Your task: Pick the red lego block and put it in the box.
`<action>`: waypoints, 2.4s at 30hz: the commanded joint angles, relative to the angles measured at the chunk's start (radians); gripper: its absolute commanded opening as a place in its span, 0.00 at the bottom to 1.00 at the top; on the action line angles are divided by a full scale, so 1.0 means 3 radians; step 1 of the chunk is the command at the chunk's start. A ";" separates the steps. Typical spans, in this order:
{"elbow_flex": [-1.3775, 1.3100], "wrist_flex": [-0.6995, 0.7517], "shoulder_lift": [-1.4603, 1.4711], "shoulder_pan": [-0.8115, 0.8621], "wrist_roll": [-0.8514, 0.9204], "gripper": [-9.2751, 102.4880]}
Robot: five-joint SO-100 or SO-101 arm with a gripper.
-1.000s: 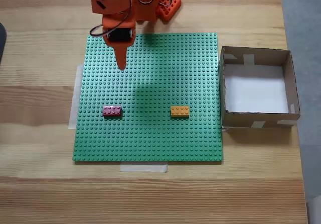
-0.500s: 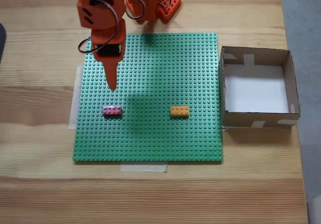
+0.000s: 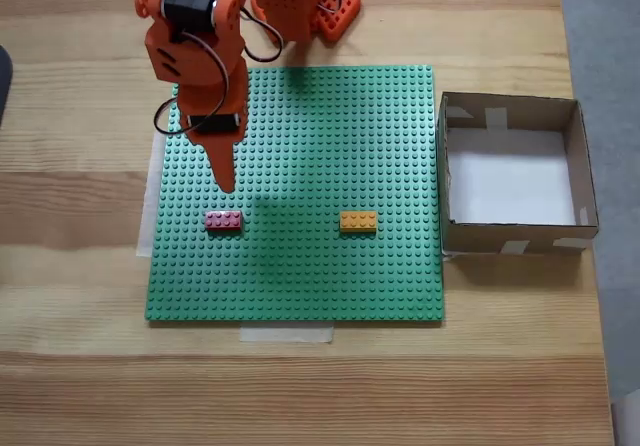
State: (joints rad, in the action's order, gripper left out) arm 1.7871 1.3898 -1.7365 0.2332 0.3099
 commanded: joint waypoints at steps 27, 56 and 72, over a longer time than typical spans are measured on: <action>-0.0992 -0.0082 0.1222 0.0087 0.0026 0.36; -0.1038 -0.0470 0.1646 0.0036 -0.0143 0.34; -0.0992 -0.0532 0.1657 0.0046 -0.0097 0.28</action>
State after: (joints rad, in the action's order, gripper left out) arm 1.5094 1.2425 -1.2318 0.2454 0.2777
